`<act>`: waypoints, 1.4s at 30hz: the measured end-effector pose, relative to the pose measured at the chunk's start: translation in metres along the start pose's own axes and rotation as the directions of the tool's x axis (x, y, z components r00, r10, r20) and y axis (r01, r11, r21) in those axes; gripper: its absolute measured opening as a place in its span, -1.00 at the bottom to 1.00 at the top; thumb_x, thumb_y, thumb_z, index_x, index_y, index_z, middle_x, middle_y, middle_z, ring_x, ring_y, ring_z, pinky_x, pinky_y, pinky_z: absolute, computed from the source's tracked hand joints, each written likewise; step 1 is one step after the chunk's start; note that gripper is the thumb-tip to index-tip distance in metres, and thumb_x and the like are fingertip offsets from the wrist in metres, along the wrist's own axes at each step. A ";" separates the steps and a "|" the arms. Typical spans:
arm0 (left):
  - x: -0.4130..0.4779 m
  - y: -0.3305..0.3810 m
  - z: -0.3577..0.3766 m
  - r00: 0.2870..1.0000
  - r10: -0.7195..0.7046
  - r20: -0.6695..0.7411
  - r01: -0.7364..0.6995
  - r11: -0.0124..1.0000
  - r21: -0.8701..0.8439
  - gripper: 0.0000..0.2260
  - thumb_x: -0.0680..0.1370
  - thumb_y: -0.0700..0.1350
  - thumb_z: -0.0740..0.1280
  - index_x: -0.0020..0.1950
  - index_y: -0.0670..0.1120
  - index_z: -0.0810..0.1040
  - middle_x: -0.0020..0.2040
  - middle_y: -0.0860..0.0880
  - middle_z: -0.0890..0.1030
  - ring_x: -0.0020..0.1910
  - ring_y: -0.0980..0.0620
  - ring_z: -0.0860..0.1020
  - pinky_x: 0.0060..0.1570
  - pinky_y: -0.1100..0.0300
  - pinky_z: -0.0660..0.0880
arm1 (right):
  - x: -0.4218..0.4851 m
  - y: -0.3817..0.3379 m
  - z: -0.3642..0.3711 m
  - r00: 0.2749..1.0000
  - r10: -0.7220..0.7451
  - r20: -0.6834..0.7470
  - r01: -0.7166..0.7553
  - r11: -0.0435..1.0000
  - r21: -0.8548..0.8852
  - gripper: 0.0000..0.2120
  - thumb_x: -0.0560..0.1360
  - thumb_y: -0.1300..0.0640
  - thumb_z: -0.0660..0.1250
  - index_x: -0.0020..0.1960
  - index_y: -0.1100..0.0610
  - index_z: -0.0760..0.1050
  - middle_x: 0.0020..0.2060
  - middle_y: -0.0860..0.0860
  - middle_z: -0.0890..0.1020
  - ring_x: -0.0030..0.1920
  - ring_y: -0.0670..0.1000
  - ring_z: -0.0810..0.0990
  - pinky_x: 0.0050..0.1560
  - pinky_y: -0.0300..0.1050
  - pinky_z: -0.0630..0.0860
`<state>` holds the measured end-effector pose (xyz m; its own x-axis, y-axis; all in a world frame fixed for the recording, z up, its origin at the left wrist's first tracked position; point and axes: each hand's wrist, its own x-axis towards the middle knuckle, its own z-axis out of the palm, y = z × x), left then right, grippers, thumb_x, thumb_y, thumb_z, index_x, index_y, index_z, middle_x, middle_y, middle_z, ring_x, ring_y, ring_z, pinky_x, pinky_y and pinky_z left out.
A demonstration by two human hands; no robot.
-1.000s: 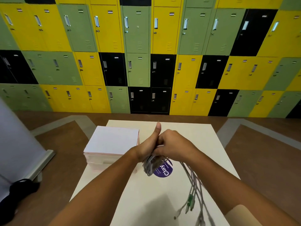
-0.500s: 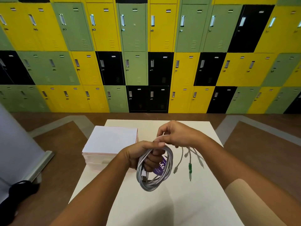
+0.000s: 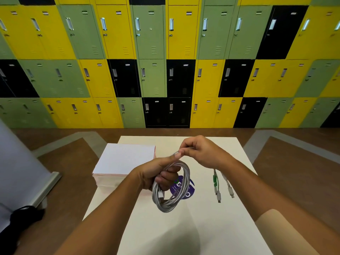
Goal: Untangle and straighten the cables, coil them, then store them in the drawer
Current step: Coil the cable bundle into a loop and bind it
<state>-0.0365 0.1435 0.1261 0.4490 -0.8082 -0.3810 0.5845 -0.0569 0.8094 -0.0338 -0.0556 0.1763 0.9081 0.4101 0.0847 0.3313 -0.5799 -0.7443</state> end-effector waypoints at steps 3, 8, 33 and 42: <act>0.001 -0.003 -0.001 0.998 0.025 0.051 -0.018 0.989 -0.146 -0.46 0.53 0.40 0.15 -0.30 -0.05 0.24 -0.49 0.05 0.16 -0.60 0.16 0.13 -0.51 0.25 0.01 | -0.002 -0.002 0.000 0.999 -0.008 -0.034 0.008 1.000 -0.026 -0.86 0.59 0.06 0.35 -0.12 0.02 0.64 -0.28 -0.07 0.64 -0.22 -0.06 0.58 -0.13 -0.01 0.52; 0.001 -0.007 -0.002 0.995 0.059 -0.079 -0.066 0.994 -0.085 -0.49 0.58 0.33 0.15 -0.33 -0.06 0.23 -0.55 0.06 0.19 -0.63 0.15 0.12 -0.54 0.25 0.01 | -0.009 -0.003 0.001 1.000 0.011 0.026 -0.009 0.998 -0.069 -0.87 0.61 -0.02 0.31 0.01 -0.02 0.60 -0.29 -0.07 0.61 -0.26 -0.06 0.54 -0.20 -0.02 0.49; -0.044 0.045 -0.029 0.917 0.031 -0.397 0.073 0.967 0.245 -0.53 0.53 0.27 0.25 -0.37 -0.03 0.25 -0.52 0.05 0.15 -0.60 0.12 0.08 -0.53 0.28 0.01 | -0.031 0.032 0.055 0.982 0.148 -0.114 -0.062 0.834 0.548 -0.78 0.67 0.18 0.20 0.06 0.16 0.62 -0.43 -0.04 0.40 -0.41 -0.04 0.32 -0.40 -0.17 0.32; -0.043 0.033 -0.020 0.936 -0.153 -0.317 0.229 0.948 0.221 -0.52 0.54 0.30 0.20 -0.36 -0.02 0.22 -0.51 0.05 0.12 -0.60 0.13 0.06 -0.53 0.28 -0.02 | -0.027 0.027 0.023 0.987 0.150 -0.065 -0.100 0.871 0.482 -0.82 0.67 0.20 0.19 0.06 0.18 0.57 -0.48 -0.07 0.37 -0.42 -0.04 0.33 -0.37 -0.10 0.41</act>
<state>-0.0230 0.1886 0.1604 0.5451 -0.5623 -0.6219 0.5078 -0.3688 0.7785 -0.0550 -0.0666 0.1385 0.9623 0.2717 0.0152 0.0739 -0.2071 -0.9755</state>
